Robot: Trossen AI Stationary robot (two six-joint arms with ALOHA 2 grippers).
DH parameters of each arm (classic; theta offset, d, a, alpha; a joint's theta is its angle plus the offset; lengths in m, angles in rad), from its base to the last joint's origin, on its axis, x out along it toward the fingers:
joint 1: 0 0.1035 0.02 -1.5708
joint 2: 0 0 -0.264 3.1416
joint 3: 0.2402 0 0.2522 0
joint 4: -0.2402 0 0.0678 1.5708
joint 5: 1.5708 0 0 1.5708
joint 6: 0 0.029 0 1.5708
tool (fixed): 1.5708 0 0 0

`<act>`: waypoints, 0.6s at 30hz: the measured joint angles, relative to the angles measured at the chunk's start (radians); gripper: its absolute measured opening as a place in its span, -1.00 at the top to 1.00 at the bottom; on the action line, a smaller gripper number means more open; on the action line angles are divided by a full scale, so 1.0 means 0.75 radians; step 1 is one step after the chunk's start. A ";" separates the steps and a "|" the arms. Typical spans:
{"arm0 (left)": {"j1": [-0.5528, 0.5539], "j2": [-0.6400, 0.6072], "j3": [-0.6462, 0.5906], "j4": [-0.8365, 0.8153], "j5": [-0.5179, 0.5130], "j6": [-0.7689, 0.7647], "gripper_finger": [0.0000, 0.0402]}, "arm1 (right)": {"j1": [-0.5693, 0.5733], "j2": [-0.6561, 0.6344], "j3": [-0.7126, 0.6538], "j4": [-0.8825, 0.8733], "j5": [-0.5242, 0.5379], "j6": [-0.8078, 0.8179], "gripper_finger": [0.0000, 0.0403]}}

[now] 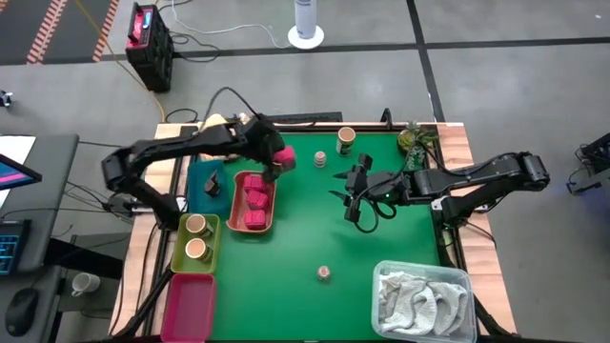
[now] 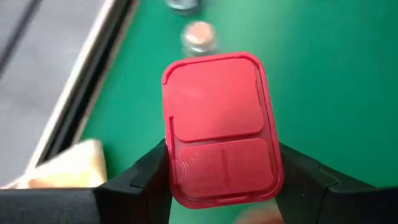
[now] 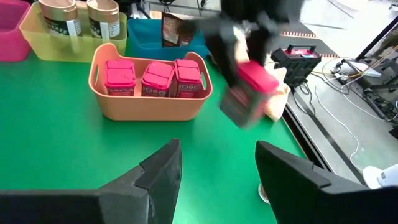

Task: Sort spices by type
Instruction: Put the red seasoning can into the orange bin

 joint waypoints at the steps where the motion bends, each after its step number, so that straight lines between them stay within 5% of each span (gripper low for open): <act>1: -0.001 -0.035 0.020 -0.084 0.036 0.016 -0.04 | 0.000 0.000 0.000 -0.001 0.000 0.000 -0.16; 8: -0.023 -0.310 0.044 -0.507 0.270 -0.009 -0.04 | -0.001 0.000 0.000 0.005 0.000 0.000 -0.16; 18: -0.231 -0.519 0.044 -1.010 0.095 -0.465 -0.04 | 0.002 0.000 0.000 0.020 -0.001 0.021 -0.16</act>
